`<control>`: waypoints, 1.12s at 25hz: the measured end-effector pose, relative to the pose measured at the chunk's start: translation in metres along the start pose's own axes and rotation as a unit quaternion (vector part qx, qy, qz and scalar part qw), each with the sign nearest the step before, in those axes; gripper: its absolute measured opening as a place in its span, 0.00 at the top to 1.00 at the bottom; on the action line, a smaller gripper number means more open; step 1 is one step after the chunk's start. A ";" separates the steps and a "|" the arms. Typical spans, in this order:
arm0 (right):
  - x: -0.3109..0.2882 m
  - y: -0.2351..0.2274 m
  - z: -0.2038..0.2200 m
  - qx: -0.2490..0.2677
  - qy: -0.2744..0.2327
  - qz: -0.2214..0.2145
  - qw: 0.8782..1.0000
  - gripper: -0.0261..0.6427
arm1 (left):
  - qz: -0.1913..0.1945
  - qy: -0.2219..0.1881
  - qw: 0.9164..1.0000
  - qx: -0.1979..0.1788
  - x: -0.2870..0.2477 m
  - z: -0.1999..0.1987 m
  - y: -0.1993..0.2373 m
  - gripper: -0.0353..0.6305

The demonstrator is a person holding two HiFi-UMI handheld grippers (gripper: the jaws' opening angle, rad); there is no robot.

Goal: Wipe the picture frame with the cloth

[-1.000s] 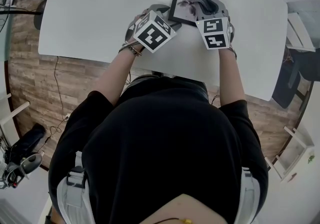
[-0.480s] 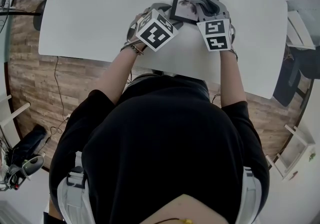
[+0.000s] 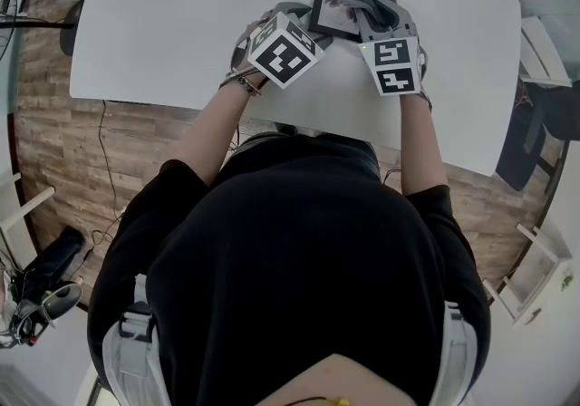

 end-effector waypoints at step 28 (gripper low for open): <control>0.019 0.010 0.014 -0.024 0.001 -0.007 1.000 0.82 | -0.002 0.000 1.000 0.000 -0.006 -0.002 0.003 0.52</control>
Point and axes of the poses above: the fingertips, and each gripper's own axes: x backward along the fingers, y to its left, z out of its underside, the point moved 3 cm from there along x, backward along the fingers, and after that the axes turned 11 degrees about -x, right-handed, at the moved point
